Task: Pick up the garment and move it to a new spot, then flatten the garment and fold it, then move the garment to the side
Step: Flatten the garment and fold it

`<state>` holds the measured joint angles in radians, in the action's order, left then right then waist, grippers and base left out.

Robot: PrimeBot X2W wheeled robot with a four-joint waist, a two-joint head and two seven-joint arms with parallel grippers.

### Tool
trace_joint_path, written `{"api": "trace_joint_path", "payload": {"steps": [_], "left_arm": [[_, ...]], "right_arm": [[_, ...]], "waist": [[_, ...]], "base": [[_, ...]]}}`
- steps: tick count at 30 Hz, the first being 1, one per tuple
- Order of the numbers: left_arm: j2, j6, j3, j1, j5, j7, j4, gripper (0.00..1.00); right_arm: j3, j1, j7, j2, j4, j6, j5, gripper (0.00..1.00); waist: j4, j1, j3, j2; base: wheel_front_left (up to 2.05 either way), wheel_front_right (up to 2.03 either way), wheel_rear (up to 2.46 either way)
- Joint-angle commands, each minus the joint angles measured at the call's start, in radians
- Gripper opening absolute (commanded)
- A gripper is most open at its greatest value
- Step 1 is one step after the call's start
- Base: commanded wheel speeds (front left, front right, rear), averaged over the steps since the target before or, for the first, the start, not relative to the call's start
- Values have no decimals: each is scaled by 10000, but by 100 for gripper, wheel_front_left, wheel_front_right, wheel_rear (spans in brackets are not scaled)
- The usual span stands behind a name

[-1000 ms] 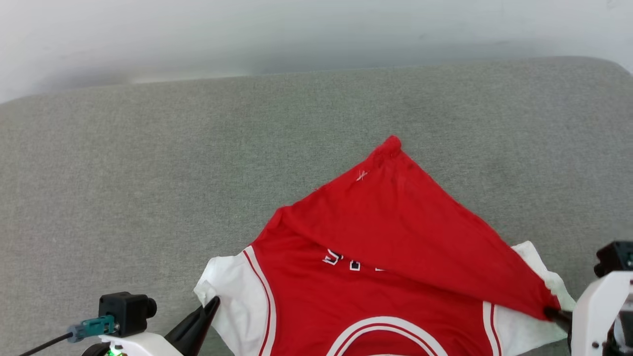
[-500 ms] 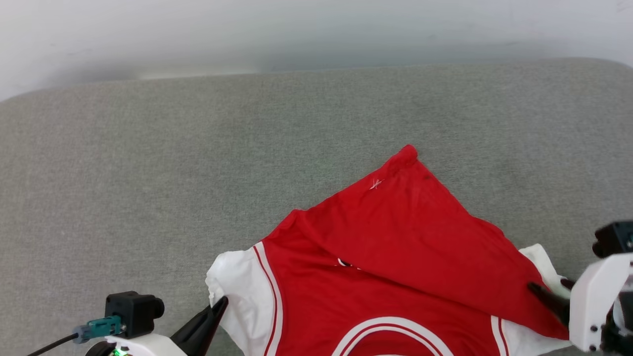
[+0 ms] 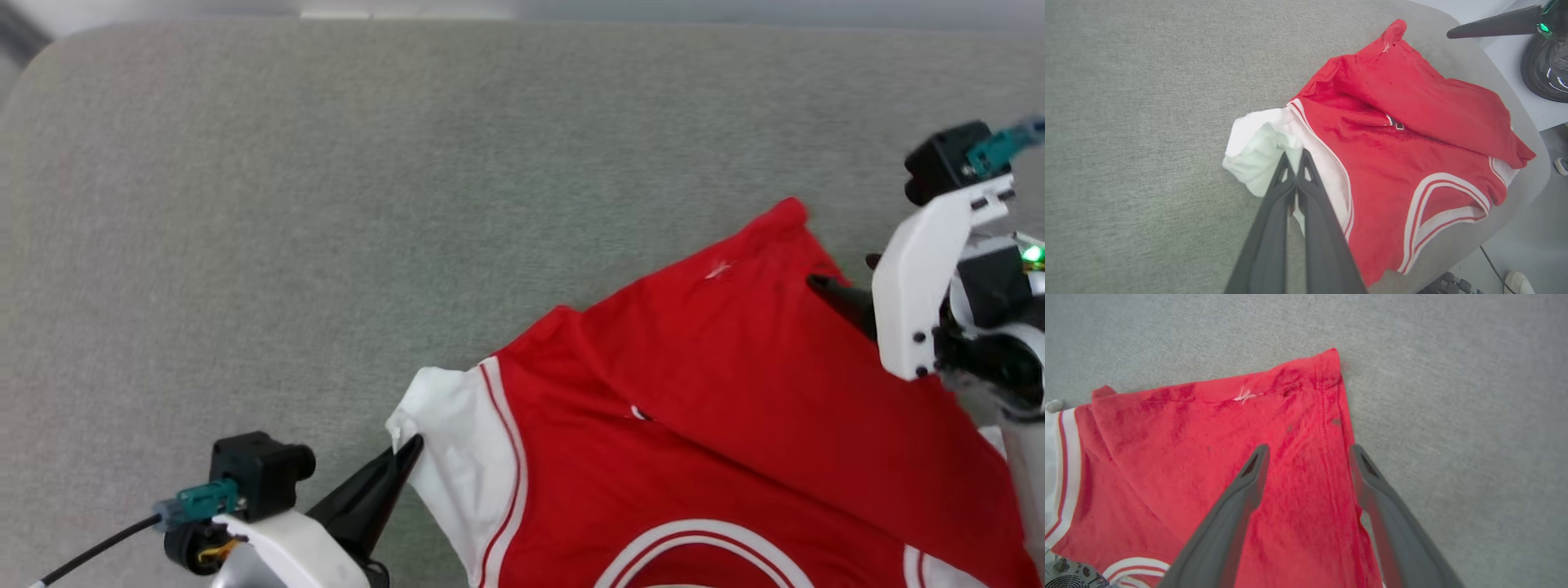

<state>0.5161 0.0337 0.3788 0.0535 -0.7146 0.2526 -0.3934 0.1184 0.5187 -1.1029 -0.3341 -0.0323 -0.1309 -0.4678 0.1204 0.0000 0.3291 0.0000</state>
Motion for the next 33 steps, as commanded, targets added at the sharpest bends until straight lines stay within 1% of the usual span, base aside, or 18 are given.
{"api": "trace_joint_path", "payload": {"steps": [1, 3, 5, 11, 16, 23, 24, 25, 26, 33], "left_arm": [[-43, -48, 20, -223, 137, -3, -23, 0], [-118, -131, 185, -436, 261, 4, -9, 0], [-201, -187, 280, -637, 322, -28, 30, 0], [-471, -390, 552, -1029, 386, -189, 258, 0], [-676, -495, 721, -1143, 357, -307, 482, 0], [-756, -639, 794, -1283, 291, -461, 783, 0], [-767, -658, 807, -1303, 282, -475, 819, 0], [-772, -671, 810, -1332, 280, -484, 855, 0], [-777, -686, 813, -1361, 274, -489, 884, 0], [-655, -621, 714, -1252, 295, -634, 1026, 0]], "right_arm": [[80, 304, -73, 49, 262, 3, 43, 100], [192, 873, -188, 38, 795, 3, 240, 100], [475, 1283, -225, -180, 1302, 3, 490, 100], [974, 1963, -200, -622, 2417, 3, 784, 100], [1462, 1773, -386, -1049, 3101, 6, 759, 100], [1886, 1192, -556, -1630, 3674, 11, 808, 100], [1920, 1112, -566, -1693, 3740, 11, 800, 97], [1940, 1052, -545, -1739, 3790, 11, 785, 42], [1928, 1016, -518, -1759, 3829, 12, 761, 0], [1592, 1288, 321, -1588, 3872, 3, 834, 0]], "waist": [[618, 0, 587, 0], [897, 0, 827, 0], [1145, 0, 1021, 0], [1698, 0, 1371, 0], [1984, 0, 1521, 0], [2172, 0, 1586, 0], [2187, 0, 1576, 0], [2197, 0, 1558, 0], [2205, 0, 1531, 0], [2012, 0, 965, 0]], "base": [[0, 0, 0], [0, 0, 0], [0, 0, 0], [0, 0, 0], [0, 0, 0], [0, 0, 0], [0, 0, 0], [0, 0, 0], [0, 0, 0], [0, 0, 0]]}}
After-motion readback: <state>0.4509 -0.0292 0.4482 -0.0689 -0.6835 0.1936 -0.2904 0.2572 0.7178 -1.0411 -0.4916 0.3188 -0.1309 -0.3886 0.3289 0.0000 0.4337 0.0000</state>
